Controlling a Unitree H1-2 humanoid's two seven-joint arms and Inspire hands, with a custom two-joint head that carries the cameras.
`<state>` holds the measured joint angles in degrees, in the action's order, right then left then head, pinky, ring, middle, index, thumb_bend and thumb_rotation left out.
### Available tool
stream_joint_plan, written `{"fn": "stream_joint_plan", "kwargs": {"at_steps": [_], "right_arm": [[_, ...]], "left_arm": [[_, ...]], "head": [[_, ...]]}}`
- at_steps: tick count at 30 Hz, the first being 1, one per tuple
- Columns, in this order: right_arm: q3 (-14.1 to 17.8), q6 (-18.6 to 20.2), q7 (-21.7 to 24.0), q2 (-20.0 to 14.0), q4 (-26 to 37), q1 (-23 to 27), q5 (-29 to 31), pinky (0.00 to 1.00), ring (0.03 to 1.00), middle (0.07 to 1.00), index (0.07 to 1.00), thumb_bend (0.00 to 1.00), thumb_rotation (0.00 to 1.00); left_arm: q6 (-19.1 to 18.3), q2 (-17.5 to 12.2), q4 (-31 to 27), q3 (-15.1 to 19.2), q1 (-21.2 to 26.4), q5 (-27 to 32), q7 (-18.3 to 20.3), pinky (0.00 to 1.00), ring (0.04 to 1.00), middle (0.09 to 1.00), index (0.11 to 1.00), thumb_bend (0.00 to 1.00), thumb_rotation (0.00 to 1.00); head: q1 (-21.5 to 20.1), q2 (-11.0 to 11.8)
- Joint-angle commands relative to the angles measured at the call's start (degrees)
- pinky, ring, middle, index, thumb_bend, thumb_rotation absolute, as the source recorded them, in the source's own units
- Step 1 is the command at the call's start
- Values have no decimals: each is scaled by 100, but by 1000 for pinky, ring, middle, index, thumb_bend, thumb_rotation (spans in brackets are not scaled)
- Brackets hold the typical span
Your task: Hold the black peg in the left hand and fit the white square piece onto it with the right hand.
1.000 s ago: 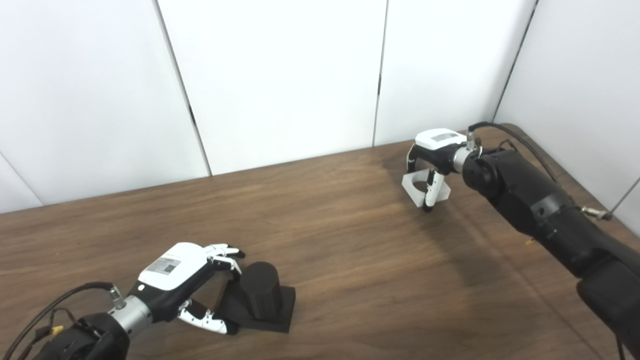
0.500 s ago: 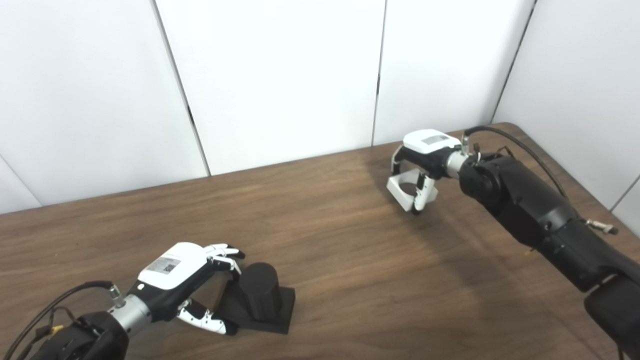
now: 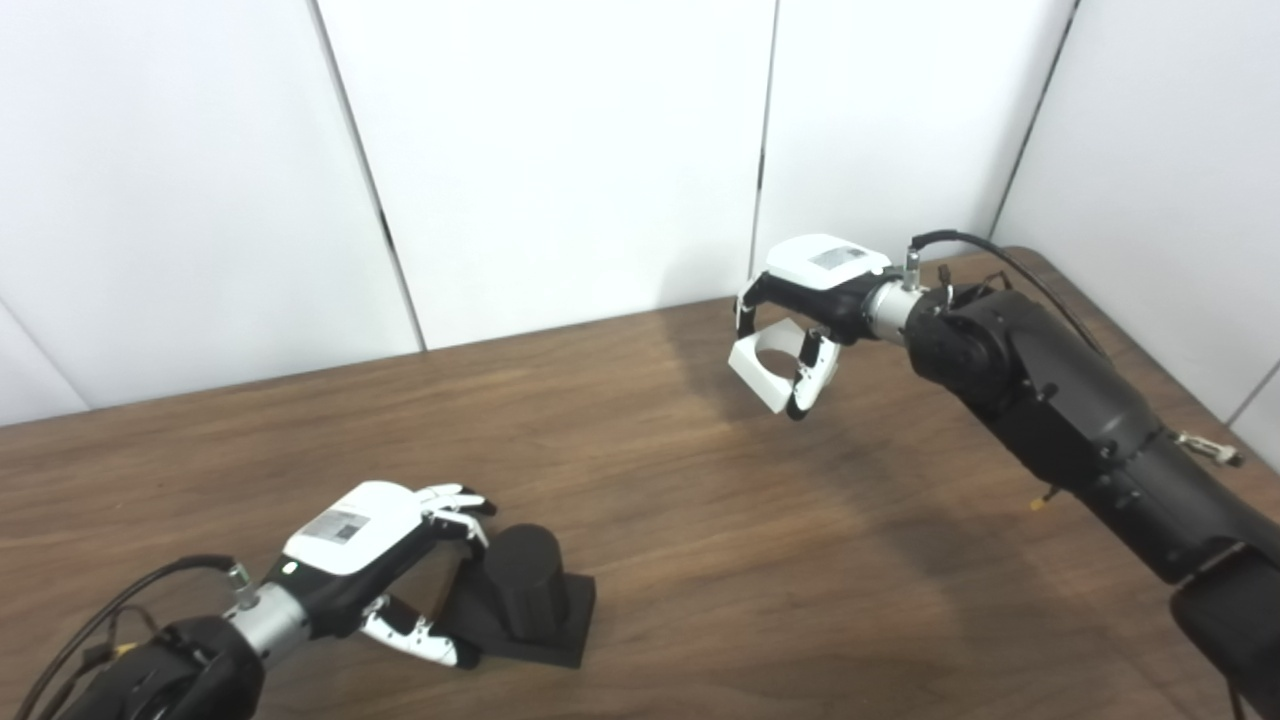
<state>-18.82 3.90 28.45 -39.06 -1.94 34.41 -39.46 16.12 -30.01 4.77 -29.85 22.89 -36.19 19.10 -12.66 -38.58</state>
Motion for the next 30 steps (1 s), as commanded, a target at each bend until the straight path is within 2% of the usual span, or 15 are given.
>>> {"fn": "stream_joint_plan", "kwargs": {"at_steps": [1, 5, 10, 12, 16, 21, 30], "right_arm": [[160, -149, -25, -56, 267, 254, 84, 819, 866, 799, 481, 523, 131], [148, -141, 162, -10, 638, 193, 147, 843, 867, 803, 481, 523, 131], [214, -127, 317, 55, 1015, 122, 356, 817, 862, 800, 480, 522, 129], [224, -133, 376, 69, 1128, 118, 434, 799, 858, 796, 480, 522, 128], [263, 2, 591, 152, 1434, 128, 583, 831, 864, 802, 480, 522, 128], [276, 69, 860, 234, 1744, 160, 739, 852, 868, 805, 479, 522, 130], [263, -3, 1114, 387, 2043, 216, 1094, 800, 864, 804, 478, 522, 131]], "left_arm": [[-80, 40, 187, -233, -84, -264, 434, 779, 922, 884, 488, 525, 62], [-140, 101, 206, -259, -84, -292, 449, 793, 925, 890, 488, 525, 63], [-90, 143, 227, -303, -32, -415, 372, 759, 919, 887, 489, 525, 66], [-130, 169, 233, -320, -8, -446, 390, 762, 922, 888, 489, 524, 67], [-256, 224, 221, -377, 65, -505, 470, 779, 938, 892, 490, 524, 68], [-277, 296, 265, -422, 149, -574, 483, 751, 938, 893, 490, 524, 70], [-424, 442, 317, -417, 212, -599, 566, 771, 943, 906, 490, 524, 70]], "head": [[72, 1], [272, 20], [621, -15], [656, -33], [756, -101], [934, -148], [1168, -143]]}}
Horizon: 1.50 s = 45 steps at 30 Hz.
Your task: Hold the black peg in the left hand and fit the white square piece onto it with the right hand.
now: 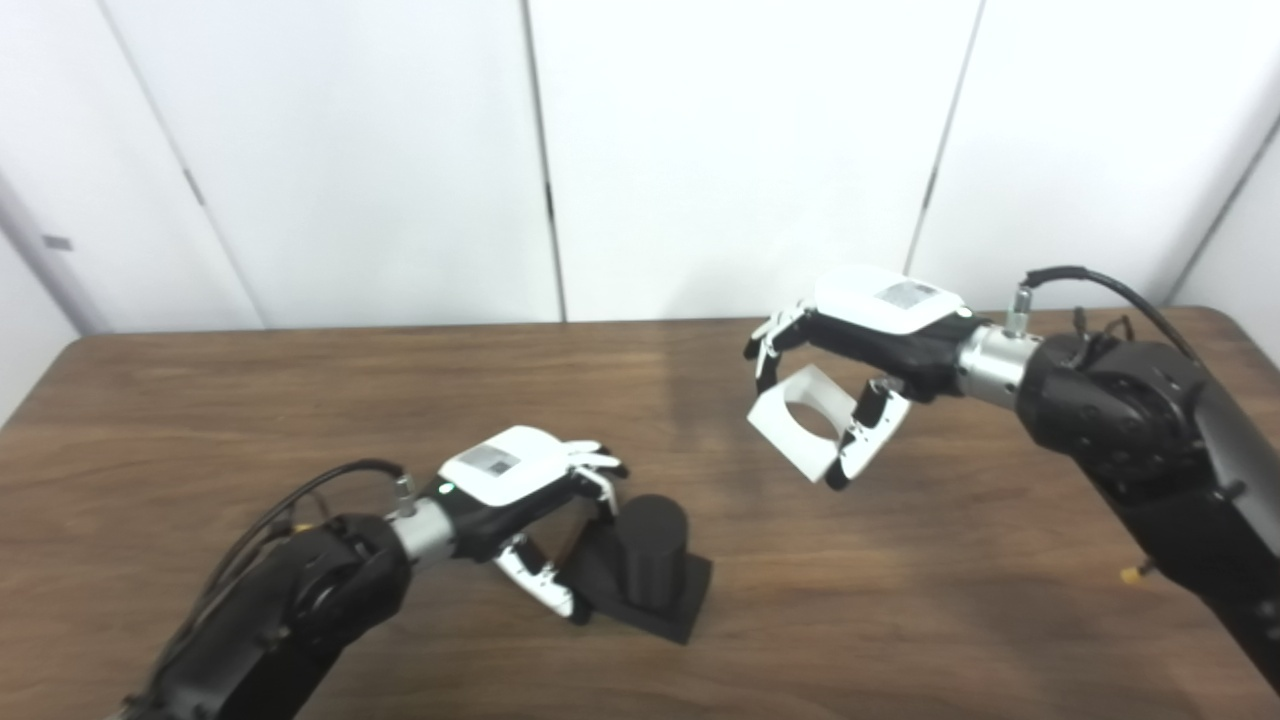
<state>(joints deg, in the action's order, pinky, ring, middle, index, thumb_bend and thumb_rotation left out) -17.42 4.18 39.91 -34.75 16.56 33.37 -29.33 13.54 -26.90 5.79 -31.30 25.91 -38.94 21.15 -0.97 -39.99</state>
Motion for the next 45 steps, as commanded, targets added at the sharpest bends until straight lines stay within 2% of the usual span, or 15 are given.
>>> {"fn": "stream_joint_plan", "kwargs": {"at_steps": [1, 3, 7, 11, 16, 23, 30, 45], "right_arm": [[112, -40, -9, -18, 227, 321, 94, 795, 863, 803, 478, 522, 132], [96, -11, 44, 38, 304, 319, 129, 783, 860, 803, 478, 522, 133], [85, -35, 97, 135, 380, 302, 275, 772, 860, 805, 478, 522, 133], [79, -5, 161, 225, 431, 300, 322, 762, 862, 807, 478, 521, 132], [15, -102, 203, 249, 479, 308, 285, 764, 854, 800, 478, 521, 134], [-48, -229, 174, 316, 423, 319, 389, 794, 849, 799, 478, 521, 134], [-41, -200, 208, 383, 426, 368, 393, 791, 855, 801, 478, 521, 135], [-70, -207, 189, 489, 250, 504, 442, 789, 862, 804, 478, 521, 133]], "left_arm": [[-177, 146, 214, -273, -89, -331, 365, 771, 940, 906, 490, 524, 70], [-206, 167, 210, -272, -89, -328, 390, 768, 937, 907, 490, 524, 70], [-297, 180, 150, -279, -81, -325, 462, 781, 946, 913, 490, 524, 71], [-286, 177, 125, -281, -79, -334, 469, 767, 943, 917, 490, 524, 71], [-287, 221, 157, -259, -103, -300, 428, 775, 941, 910, 490, 524, 70], [-349, 288, 197, -293, -133, -401, 423, 783, 953, 916, 489, 524, 72], [-345, 298, 174, -245, -91, -387, 397, 782, 944, 915, 490, 524, 71], [-478, 359, 29, -262, -177, -393, 427, 794, 950, 915, 490, 523, 72]], "head": [[8, -16], [25, 15], [50, -107], [47, -101], [255, -61], [237, -69], [236, -155], [222, -191]]}}
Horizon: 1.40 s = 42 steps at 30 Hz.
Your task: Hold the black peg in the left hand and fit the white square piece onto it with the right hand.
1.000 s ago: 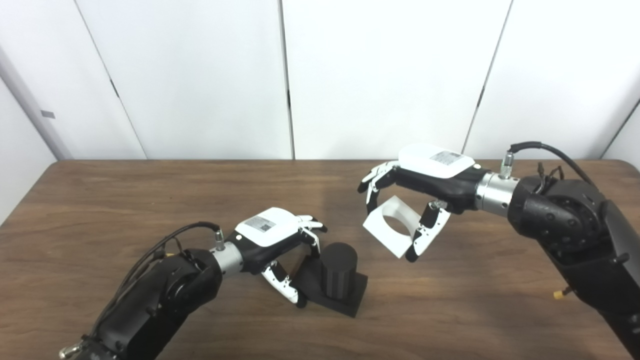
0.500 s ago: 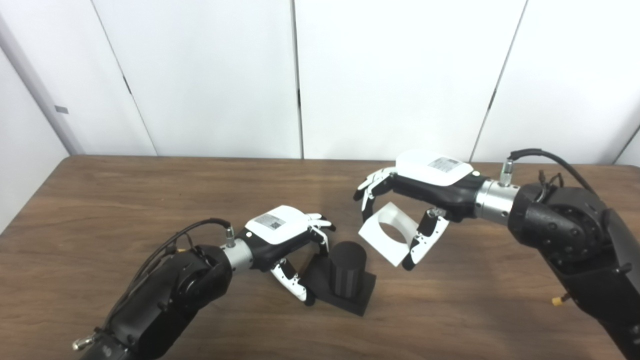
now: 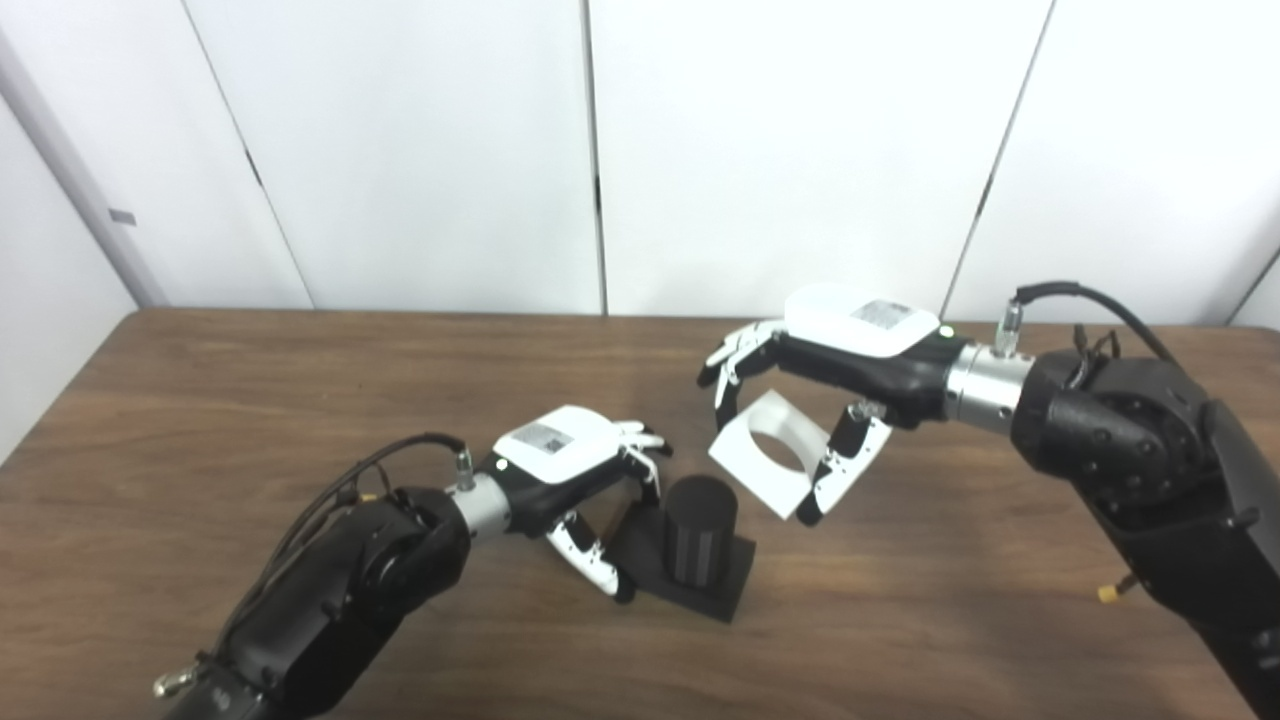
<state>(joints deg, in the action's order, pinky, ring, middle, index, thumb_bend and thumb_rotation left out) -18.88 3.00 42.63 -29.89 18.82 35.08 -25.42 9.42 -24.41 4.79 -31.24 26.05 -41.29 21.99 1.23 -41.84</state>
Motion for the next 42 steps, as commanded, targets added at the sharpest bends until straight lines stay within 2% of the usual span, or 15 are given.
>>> {"fn": "stream_joint_plan", "kwargs": {"at_steps": [1, 10, 18, 42], "right_arm": [[73, -89, -82, 14, 9, 344, 50, 788, 862, 804, 478, 522, 133], [1, -77, -92, 156, -84, 330, -17, 799, 862, 799, 478, 522, 131], [-123, -7, -87, 320, -170, 249, -106, 799, 865, 805, 479, 522, 132], [-434, -530, -418, 596, -839, -51, -294, 822, 848, 797, 479, 523, 132]], "left_arm": [[-65, 109, 125, -275, -187, -170, 350, 794, 950, 917, 490, 523, 73], [-83, 159, 138, -259, -182, -203, 328, 808, 950, 916, 490, 524, 71], [-114, 155, 126, -292, -153, -251, 395, 780, 953, 922, 490, 523, 73], [-154, 181, 68, -263, -97, -242, 446, 770, 946, 924, 489, 524, 73]], "head": [[-1, -6], [29, -12], [34, -30], [98, -49]]}}
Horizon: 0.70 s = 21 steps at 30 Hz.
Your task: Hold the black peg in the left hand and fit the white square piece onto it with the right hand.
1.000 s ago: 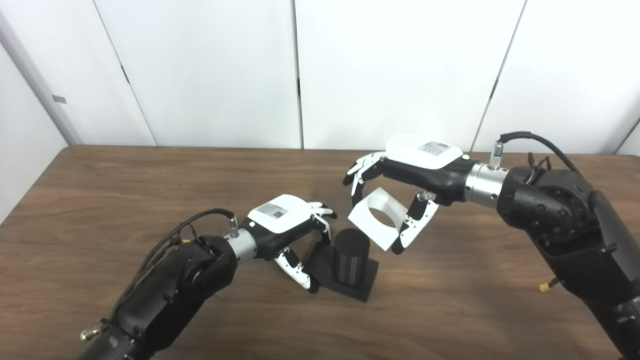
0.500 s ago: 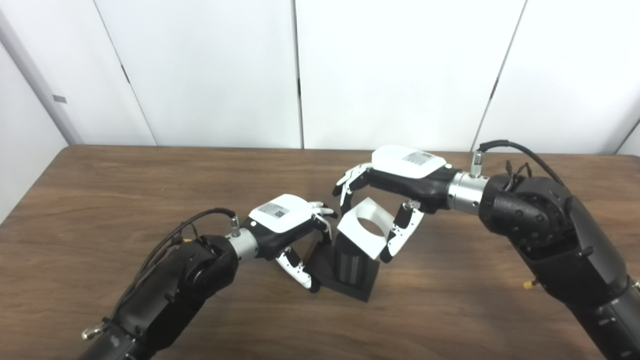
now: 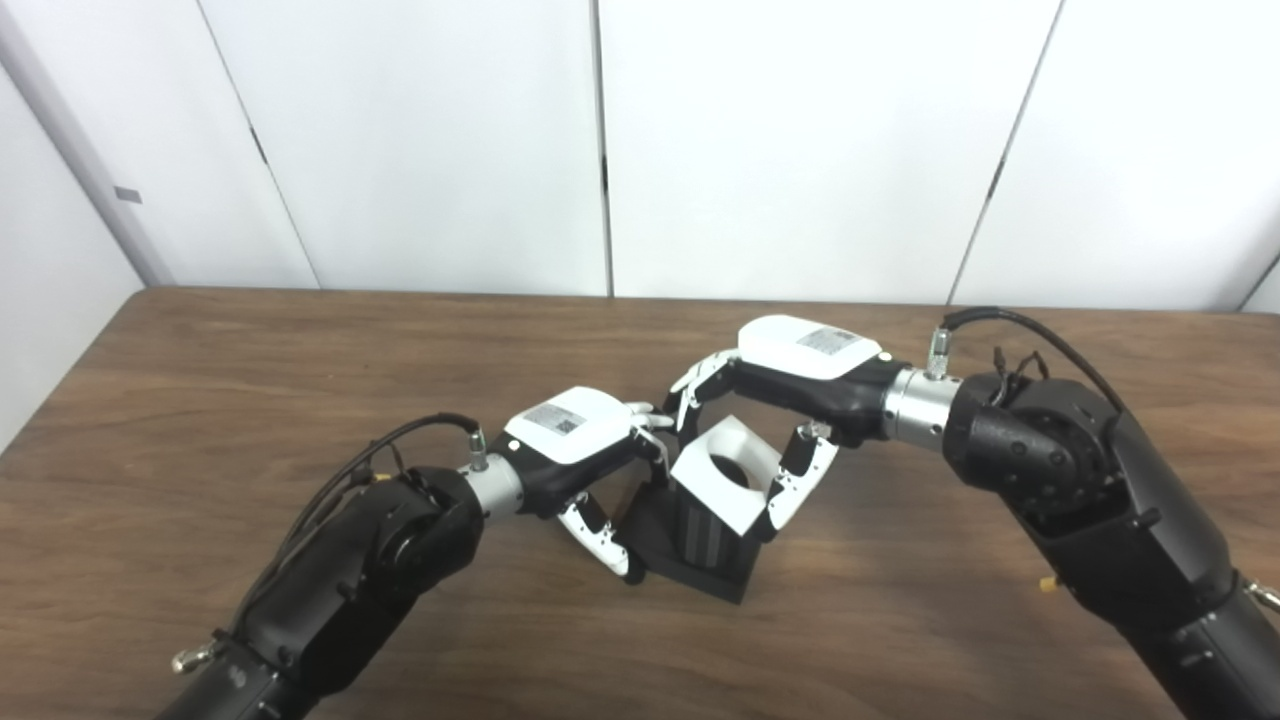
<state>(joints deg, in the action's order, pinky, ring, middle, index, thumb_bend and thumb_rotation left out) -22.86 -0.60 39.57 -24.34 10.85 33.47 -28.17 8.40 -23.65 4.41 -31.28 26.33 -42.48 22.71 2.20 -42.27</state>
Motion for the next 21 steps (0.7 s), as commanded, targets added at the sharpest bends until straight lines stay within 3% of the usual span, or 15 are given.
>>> {"fn": "stream_joint_plan", "kwargs": {"at_steps": [1, 21], "right_arm": [[-46, -194, -123, 50, -68, 108, -24, 820, 848, 798, 479, 523, 132], [-403, -123, -25, 450, -46, 81, -124, 825, 846, 796, 480, 523, 132]], "left_arm": [[-67, 109, 102, -250, -126, -109, 380, 769, 946, 925, 489, 524, 72], [-81, 113, 96, -327, -86, -216, 385, 738, 937, 927, 490, 523, 76]], "head": [[5, -18], [-7, -97]]}}
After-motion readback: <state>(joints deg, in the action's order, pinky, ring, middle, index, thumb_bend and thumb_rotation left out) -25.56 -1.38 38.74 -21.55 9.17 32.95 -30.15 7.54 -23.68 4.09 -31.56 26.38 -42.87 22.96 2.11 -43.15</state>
